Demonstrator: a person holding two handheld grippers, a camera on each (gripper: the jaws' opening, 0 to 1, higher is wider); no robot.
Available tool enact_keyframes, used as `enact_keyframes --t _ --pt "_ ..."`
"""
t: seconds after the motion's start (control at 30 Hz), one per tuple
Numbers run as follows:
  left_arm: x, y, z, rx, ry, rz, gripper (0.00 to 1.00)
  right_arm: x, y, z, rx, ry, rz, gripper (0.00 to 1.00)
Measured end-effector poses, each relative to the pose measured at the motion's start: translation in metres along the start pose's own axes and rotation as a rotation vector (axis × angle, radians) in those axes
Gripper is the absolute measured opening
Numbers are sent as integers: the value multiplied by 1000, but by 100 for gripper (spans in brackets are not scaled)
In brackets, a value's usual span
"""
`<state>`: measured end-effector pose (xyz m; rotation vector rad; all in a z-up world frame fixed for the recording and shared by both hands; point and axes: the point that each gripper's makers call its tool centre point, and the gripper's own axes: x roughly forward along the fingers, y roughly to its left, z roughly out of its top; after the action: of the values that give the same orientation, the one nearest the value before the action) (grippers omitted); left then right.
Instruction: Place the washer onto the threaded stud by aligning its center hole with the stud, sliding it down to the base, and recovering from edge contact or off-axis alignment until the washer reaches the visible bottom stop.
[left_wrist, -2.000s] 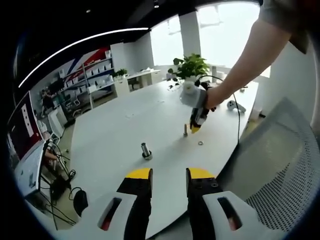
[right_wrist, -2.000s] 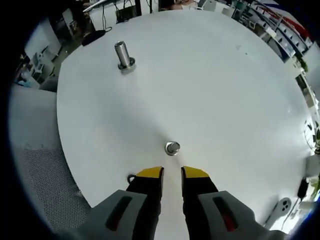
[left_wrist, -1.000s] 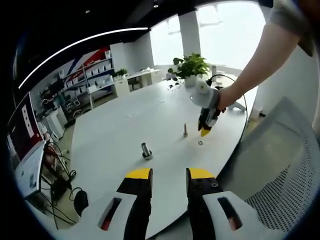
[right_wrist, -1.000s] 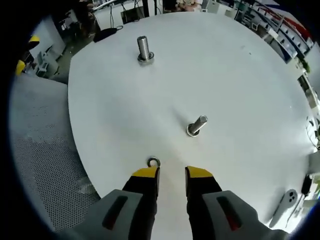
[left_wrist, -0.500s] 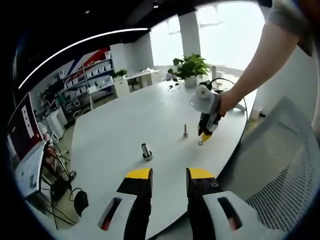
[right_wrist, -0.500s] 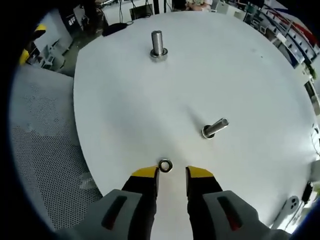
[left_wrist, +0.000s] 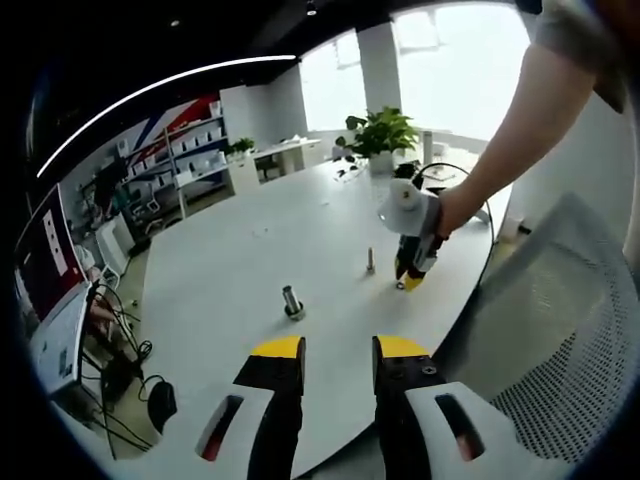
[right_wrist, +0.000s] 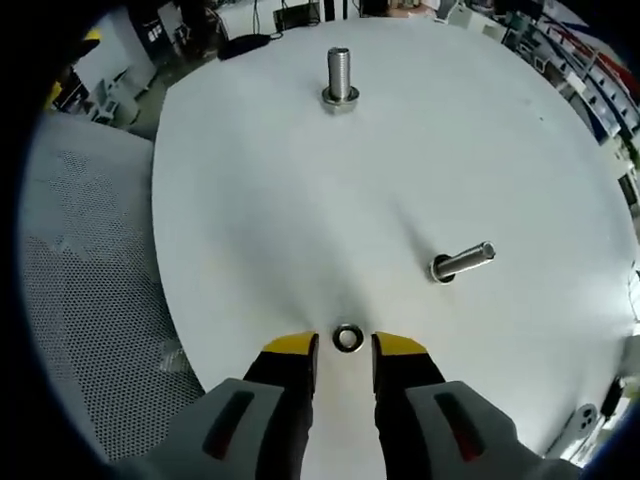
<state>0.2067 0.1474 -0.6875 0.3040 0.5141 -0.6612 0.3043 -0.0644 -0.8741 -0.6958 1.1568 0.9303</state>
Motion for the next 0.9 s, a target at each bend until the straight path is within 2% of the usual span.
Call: enact_keyframes --t 0.37,0.47,0.77,0.9 --pt "0 1 0 -2 -1 1 25 2 -3 -1 -1 15 5 22" --pt "0 1 0 -2 0 2 25 2 -1 -2 -64 18 -7 22" --pt "1 1 0 -2 2 2 25 4 -4 -1 -52 40 3 15" --pt "0 1 0 -5 2 4 25 4 -1 -1 -114 79 8 15"
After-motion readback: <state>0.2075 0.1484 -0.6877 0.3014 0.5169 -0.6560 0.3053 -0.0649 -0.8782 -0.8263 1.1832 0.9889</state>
